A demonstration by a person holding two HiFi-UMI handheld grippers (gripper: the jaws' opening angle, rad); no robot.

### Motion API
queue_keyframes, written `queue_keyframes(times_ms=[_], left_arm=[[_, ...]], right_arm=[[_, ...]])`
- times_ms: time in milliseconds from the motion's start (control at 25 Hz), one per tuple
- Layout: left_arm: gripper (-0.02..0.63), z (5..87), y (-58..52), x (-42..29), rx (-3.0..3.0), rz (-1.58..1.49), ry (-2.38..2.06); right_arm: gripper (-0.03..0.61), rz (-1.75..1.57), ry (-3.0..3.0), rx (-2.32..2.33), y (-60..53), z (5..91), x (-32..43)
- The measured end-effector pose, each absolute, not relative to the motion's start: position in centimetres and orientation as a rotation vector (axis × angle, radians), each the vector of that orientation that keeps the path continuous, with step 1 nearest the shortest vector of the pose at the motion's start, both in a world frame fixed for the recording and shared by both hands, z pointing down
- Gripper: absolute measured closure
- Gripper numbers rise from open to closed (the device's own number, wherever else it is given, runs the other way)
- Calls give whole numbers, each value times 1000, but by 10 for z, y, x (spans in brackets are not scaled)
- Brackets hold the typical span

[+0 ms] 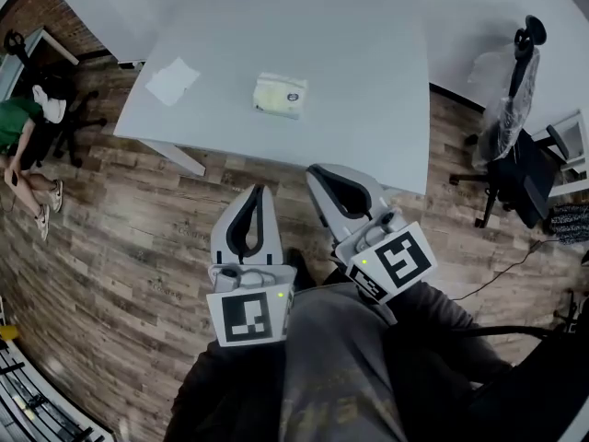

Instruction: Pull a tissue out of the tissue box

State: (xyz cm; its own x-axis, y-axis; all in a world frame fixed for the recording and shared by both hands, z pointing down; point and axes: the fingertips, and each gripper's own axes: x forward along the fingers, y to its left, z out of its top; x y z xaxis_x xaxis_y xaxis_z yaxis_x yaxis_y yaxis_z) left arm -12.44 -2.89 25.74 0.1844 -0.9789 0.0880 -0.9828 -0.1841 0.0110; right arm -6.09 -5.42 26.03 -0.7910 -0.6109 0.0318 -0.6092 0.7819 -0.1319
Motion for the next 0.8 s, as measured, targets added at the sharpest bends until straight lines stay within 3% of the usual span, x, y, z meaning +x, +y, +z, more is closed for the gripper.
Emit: queue_keyframes(times_ms=[800], left_arm=[[615,286,-189,-150,2355,118,-1920]], right_arm=[[565,-264,2962,-1103,-202,300,-74]])
